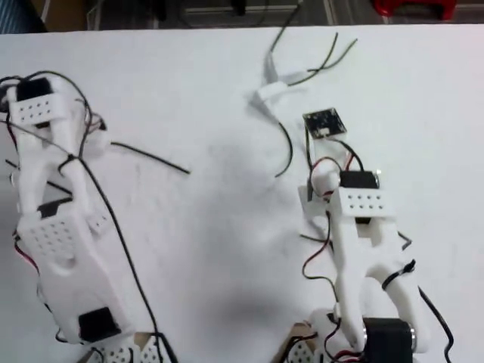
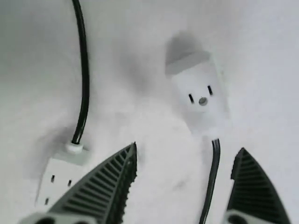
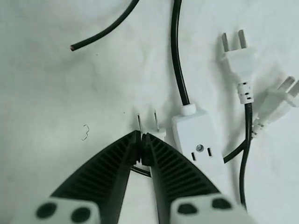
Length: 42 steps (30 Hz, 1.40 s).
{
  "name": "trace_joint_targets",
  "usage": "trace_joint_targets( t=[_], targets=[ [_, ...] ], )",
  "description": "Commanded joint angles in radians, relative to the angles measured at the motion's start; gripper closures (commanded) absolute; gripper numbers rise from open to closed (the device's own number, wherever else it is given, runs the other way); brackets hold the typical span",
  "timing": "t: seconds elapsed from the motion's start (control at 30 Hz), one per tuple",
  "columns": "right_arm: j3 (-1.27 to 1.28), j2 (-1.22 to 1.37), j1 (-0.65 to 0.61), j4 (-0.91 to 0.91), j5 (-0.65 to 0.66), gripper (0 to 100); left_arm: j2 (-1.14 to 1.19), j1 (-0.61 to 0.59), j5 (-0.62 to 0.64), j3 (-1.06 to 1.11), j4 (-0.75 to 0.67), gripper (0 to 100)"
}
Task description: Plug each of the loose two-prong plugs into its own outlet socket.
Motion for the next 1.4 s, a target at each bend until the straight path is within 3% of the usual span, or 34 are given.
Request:
trace_joint_targets(
  t=[0.0, 0.27, 0.33, 0.53, 0.67, 0.87, 1.03, 1.37],
  targets=[
    [-0.005, -0.022, -0.007, -0.013, -0.003, 98.1, 0.077, -0.024, 0.037, -0.014, -0.129, 68],
    [-0.003, -0.022, -0.007, -0.015, 0.0, 98.1, 0.154, -0.03, 0.037, -0.084, -0.183, 69],
    [-0.003, -0.021, -0.007, -0.015, 0.0, 98.1, 0.162, -0.027, 0.037, -0.084, -0.184, 73],
    [-0.003, -0.022, -0.002, -0.015, 0.0, 98.1, 0.194, -0.067, -0.018, -0.084, -0.265, 99],
    [-0.003, -0.024, -0.004, -0.012, -0.005, 98.1, 0.206, -0.074, -0.049, -0.086, -0.295, 98],
    [-0.003, -0.024, -0.002, -0.012, -0.005, 98.1, 0.107, 0.019, -0.262, -0.149, -0.055, 98],
    [-0.002, -0.024, -0.001, -0.008, -0.005, 98.1, 0.019, 0.156, -0.338, -0.253, 0.19, 98],
    [-0.002, -0.024, 0.001, -0.008, -0.003, 98.1, -0.406, 0.406, -0.373, 0.063, 0.198, 98]
  ],
)
